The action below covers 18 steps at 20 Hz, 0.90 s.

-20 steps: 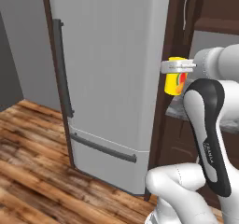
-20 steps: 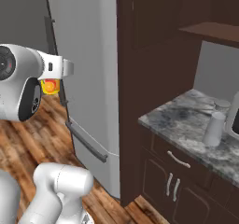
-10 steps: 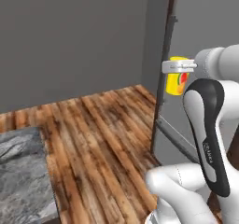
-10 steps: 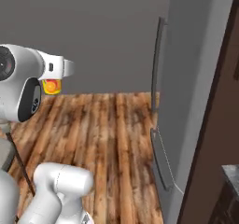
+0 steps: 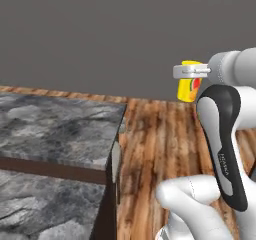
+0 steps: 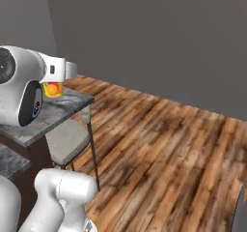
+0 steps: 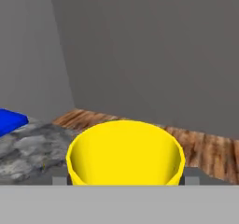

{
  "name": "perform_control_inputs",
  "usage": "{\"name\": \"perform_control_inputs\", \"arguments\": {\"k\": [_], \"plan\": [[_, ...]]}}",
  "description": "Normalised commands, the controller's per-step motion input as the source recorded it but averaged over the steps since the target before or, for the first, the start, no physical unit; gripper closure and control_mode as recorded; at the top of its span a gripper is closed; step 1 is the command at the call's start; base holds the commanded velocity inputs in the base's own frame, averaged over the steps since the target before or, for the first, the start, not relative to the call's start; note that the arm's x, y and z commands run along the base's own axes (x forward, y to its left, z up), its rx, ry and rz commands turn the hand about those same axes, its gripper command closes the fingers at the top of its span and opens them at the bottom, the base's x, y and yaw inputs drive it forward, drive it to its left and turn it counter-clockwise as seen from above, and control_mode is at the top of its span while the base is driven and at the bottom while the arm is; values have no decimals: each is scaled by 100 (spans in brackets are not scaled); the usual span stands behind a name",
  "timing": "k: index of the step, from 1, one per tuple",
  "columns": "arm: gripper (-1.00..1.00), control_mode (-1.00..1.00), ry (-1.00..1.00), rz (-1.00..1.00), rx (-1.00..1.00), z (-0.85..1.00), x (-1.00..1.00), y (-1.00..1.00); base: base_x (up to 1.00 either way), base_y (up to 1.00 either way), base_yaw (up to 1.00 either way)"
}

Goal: There is a tray on the dining counter. Grab the cup, mug, and pitcher and place them on the tray. The pitcher may be placed next to the tray if it cannot fit the tray.

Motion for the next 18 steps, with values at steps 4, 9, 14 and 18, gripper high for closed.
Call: {"name": "perform_control_inputs", "arguments": {"k": [4, 9, 14, 18], "plan": [[100, 100, 0, 0, 0, 0, 0, 0, 19, -21, 84], [100, 100, 0, 0, 0, 0, 0, 0, 29, -37, 68], [100, 100, 0, 0, 0, 0, 0, 0, 40, -87, 39], [100, 100, 0, 0, 0, 0, 0, 0, 41, -99, 45]]}}
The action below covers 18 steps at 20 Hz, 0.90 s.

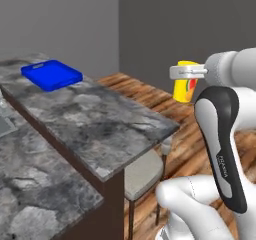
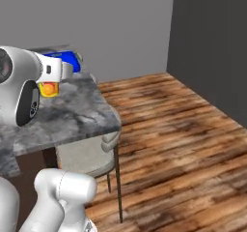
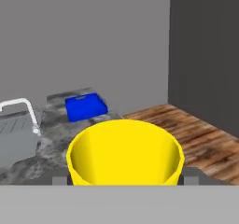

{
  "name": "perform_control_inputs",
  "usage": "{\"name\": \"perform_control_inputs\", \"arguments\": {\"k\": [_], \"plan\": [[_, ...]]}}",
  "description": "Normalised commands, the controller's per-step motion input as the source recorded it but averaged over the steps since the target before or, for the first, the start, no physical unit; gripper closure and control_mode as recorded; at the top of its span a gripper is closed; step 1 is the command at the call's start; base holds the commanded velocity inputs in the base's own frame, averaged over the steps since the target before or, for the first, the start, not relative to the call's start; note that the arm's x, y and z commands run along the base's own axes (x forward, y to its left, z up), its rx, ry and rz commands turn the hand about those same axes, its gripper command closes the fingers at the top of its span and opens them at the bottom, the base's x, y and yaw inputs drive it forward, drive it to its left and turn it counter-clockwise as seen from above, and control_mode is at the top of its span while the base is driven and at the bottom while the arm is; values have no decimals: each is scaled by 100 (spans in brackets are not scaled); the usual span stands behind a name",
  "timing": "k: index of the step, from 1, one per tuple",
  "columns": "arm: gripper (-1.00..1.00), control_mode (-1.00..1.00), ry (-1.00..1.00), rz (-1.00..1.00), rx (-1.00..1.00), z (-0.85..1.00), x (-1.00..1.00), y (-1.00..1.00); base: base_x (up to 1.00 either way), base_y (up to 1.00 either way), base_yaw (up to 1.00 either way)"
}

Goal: There is a tray on the dining counter. Grab the cup, mug, and pitcher and place them on the tray. The pitcher may be placed next to the tray if it cannot fit the tray.

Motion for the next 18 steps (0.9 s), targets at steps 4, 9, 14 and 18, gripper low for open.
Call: {"name": "perform_control_inputs", "arguments": {"k": [4, 9, 14, 18], "plan": [[100, 100, 0, 0, 0, 0, 0, 0, 37, -99, 53], [100, 100, 0, 0, 0, 0, 0, 0, 33, -96, 55], [100, 100, 0, 0, 0, 0, 0, 0, 31, -93, 57], [100, 100, 0, 0, 0, 0, 0, 0, 37, -91, 58]]}}
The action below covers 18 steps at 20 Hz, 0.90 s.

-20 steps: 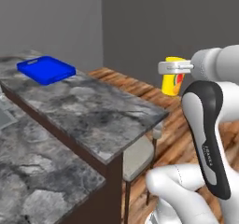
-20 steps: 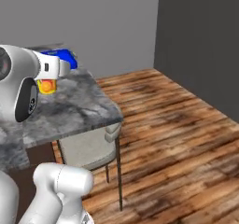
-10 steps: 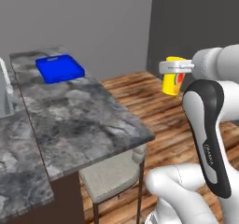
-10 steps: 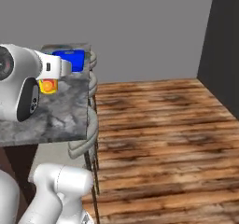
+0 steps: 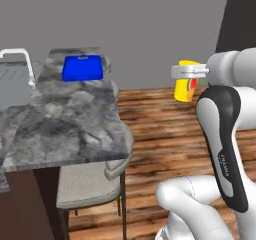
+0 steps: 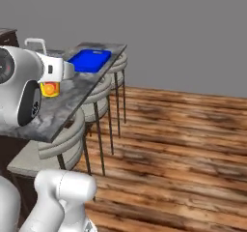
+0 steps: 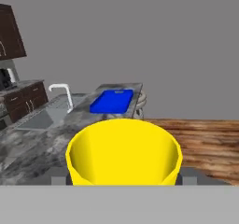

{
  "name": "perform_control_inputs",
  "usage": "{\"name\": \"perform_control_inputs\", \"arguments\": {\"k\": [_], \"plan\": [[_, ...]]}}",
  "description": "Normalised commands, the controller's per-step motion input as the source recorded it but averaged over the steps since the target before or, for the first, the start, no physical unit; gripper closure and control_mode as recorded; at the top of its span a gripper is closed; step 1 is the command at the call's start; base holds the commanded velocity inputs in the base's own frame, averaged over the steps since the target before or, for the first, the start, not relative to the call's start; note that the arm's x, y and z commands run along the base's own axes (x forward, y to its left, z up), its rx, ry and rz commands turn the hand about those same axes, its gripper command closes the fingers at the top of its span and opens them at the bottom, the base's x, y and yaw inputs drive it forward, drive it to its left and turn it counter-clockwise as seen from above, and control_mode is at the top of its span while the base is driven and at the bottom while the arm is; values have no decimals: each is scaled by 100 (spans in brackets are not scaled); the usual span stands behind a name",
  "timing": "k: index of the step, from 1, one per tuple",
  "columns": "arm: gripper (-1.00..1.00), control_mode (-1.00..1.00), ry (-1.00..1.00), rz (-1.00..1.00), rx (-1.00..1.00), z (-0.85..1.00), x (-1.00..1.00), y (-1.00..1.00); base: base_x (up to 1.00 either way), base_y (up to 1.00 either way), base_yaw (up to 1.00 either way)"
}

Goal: There is a tray on the dining counter. Grab the cup, mug, and pitcher and place them on the tray. The pitcher may be placed next to the tray if it cannot fit the tray.

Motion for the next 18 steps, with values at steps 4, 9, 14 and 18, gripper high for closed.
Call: {"name": "perform_control_inputs", "arguments": {"k": [4, 9, 14, 18], "plan": [[100, 100, 0, 0, 0, 0, 0, 0, 51, -90, 57], [100, 100, 0, 0, 0, 0, 0, 0, 61, -88, 57], [100, 100, 0, 0, 0, 0, 0, 0, 60, -86, 57], [100, 100, 0, 0, 0, 0, 0, 0, 58, -85, 58]]}}
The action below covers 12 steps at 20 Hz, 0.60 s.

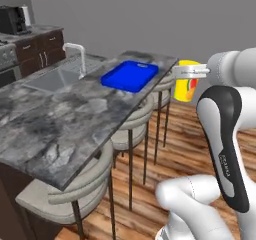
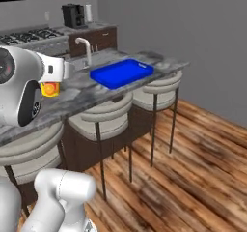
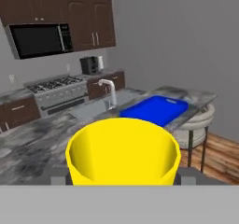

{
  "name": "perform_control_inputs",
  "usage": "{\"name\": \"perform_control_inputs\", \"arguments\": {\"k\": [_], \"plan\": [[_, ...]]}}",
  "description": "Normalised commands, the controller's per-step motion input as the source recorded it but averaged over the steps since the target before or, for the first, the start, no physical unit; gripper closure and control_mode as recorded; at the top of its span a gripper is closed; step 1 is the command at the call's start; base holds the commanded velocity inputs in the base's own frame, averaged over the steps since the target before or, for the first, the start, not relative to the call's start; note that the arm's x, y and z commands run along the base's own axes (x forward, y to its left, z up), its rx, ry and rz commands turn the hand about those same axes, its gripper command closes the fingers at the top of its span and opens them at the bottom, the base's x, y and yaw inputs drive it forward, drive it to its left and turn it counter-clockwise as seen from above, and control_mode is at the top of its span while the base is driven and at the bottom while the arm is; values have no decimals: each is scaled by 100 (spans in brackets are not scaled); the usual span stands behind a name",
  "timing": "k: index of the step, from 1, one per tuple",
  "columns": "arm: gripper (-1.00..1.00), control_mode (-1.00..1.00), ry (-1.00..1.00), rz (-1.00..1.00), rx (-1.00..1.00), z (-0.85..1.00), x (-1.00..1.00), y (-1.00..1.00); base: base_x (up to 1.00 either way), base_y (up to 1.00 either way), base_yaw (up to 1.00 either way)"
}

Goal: There is a tray on the dining counter. Grab the cup, mug, and pitcher and place them on the tray. The pitcher may be placed next to the tray if it cannot fit the tray.

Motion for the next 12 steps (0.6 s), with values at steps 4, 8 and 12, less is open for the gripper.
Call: {"name": "perform_control_inputs", "arguments": {"k": [4, 8, 12], "plan": [[100, 100, 0, 0, 0, 0, 0, 0, 61, -86, 58], [100, 100, 0, 0, 0, 0, 0, 0, 59, -87, 58], [100, 100, 0, 0, 0, 0, 0, 0, 54, -88, 57]]}}
